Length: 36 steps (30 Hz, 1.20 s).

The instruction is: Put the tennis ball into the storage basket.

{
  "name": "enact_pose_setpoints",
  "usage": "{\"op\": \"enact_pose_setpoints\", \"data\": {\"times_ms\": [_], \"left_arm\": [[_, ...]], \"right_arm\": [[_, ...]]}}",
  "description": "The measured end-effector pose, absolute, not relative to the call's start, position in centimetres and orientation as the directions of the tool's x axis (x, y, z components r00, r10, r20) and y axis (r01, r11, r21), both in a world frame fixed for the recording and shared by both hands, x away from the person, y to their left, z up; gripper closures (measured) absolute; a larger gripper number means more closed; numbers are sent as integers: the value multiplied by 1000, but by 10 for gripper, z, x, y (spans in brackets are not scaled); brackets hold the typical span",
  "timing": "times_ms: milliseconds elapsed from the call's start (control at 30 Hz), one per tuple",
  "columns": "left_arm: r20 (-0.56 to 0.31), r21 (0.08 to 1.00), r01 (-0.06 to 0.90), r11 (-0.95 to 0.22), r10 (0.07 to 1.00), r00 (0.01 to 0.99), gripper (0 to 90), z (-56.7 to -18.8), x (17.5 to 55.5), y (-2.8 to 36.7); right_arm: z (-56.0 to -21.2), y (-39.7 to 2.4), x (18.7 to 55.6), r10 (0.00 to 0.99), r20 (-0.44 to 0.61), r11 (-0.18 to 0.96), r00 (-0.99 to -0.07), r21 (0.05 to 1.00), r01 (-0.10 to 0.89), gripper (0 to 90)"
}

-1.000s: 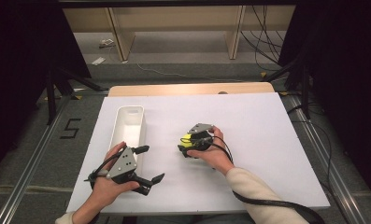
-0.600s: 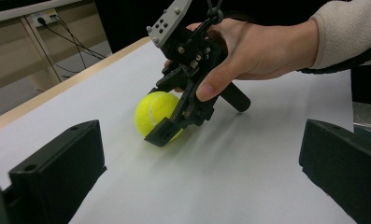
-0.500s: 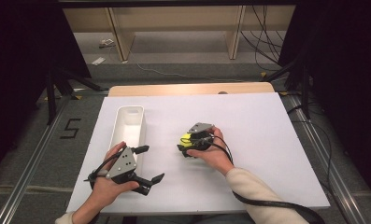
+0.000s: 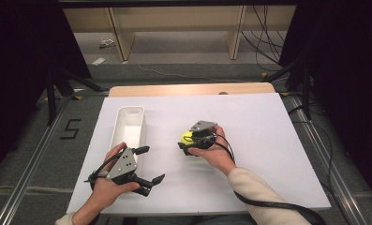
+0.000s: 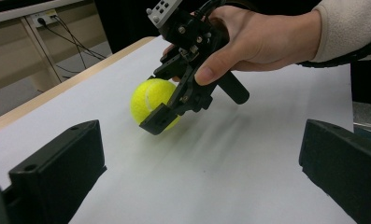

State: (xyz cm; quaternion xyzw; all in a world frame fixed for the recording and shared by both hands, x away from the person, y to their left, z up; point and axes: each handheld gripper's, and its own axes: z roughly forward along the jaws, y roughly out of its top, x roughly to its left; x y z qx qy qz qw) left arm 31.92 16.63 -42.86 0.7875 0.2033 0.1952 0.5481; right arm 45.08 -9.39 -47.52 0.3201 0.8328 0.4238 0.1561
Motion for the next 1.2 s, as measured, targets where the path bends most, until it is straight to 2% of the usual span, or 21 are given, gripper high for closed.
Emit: {"op": "enact_pose_setpoints", "data": {"times_ms": [1200], "left_arm": [[84,942,106,-319,530,844,0,-429,319,166]], "right_arm": [[-450,-96,449,667,23,379,-745,850,366,266]]}}
